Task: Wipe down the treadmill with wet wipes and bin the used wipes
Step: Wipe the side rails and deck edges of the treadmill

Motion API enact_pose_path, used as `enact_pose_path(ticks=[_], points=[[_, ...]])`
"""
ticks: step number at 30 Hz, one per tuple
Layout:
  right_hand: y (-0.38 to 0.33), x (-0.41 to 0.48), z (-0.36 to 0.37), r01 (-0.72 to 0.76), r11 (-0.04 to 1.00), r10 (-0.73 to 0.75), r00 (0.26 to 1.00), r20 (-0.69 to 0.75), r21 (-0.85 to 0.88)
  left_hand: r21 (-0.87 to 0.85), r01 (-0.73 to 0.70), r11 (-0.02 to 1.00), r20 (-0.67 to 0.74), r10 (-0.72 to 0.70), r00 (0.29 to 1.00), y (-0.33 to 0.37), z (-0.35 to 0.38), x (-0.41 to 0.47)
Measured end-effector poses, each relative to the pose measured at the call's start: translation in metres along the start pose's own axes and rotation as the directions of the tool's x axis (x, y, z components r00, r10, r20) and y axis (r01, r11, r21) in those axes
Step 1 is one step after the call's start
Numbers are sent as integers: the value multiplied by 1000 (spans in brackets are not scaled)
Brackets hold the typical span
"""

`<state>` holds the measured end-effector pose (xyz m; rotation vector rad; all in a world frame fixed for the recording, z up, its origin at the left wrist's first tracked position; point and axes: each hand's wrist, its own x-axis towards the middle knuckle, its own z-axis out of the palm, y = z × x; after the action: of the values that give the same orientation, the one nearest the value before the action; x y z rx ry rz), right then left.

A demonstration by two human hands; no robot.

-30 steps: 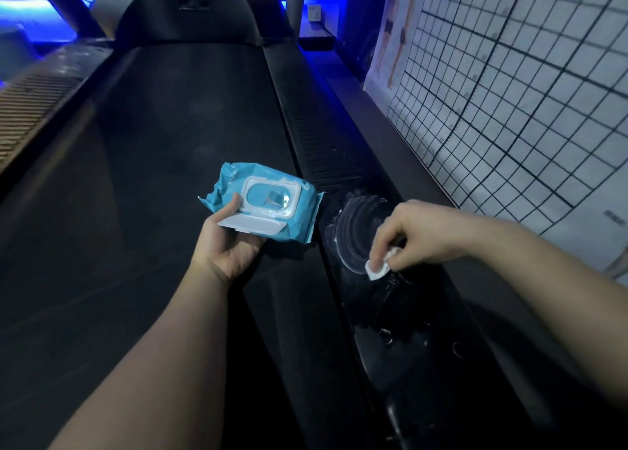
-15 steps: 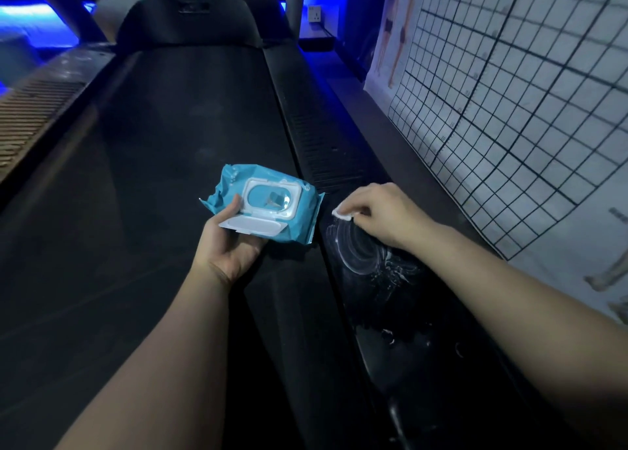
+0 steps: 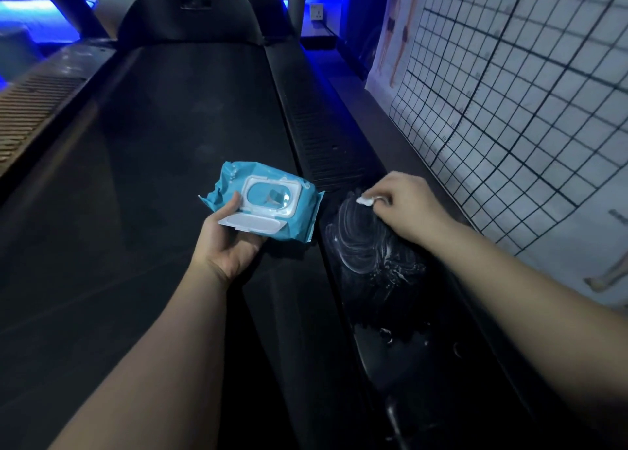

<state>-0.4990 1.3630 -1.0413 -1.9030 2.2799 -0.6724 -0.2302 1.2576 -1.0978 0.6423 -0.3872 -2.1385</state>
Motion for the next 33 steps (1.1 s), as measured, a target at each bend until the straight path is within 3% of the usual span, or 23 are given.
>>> enact_pose_path(ticks=[2, 6, 9, 12, 14, 16, 17, 19, 21, 26, 29, 33], points=[[-15, 5, 11, -15, 998, 13, 999, 31, 59, 3, 4, 1000, -4, -4, 1000, 1, 0, 0], [-37, 2, 10, 53, 985, -104, 944, 314, 166, 30, 6, 1000, -8, -5, 1000, 1, 1, 1], [-39, -10, -5, 38, 978, -139, 847, 512, 203, 28, 1, 1000, -11, -1, 1000, 1, 0, 2], [-35, -19, -29, -17, 965, -177, 692, 700, 261, 37, -1, 999, -4, 1, 1000, 1, 0, 1], [-30, -20, -41, -149, 899, -178, 735, 654, 412, 48, 1, 999, -9, -1, 1000, 1, 0, 1], [-21, -16, -46, -363, 735, -18, 834, 551, 573, 48, 4, 999, -11, -3, 1000, 1, -1, 1], [-15, -12, -43, -391, 700, 70, 871, 487, 598, 47, 4, 999, -15, -4, 1000, 1, 0, 0], [-3, -3, -34, -303, 848, 173, 933, 315, 434, 46, 2, 999, -21, -1, 1000, 1, 1, 0], [5, 1, -23, -146, 982, 127, 980, 152, 123, 52, 1, 999, -24, 0, 1000, 1, 2, -1], [17, 2, -14, 8, 1000, -7, 998, -68, 12, 60, -5, 998, -32, 7, 999, 1, 2, 0], [22, 0, -21, 51, 999, -51, 997, -54, 9, 60, -10, 998, -32, 12, 999, 1, 2, 0], [29, -9, -25, 118, 991, -124, 986, 111, 58, 60, -9, 998, -34, 11, 999, 1, 2, -1]])
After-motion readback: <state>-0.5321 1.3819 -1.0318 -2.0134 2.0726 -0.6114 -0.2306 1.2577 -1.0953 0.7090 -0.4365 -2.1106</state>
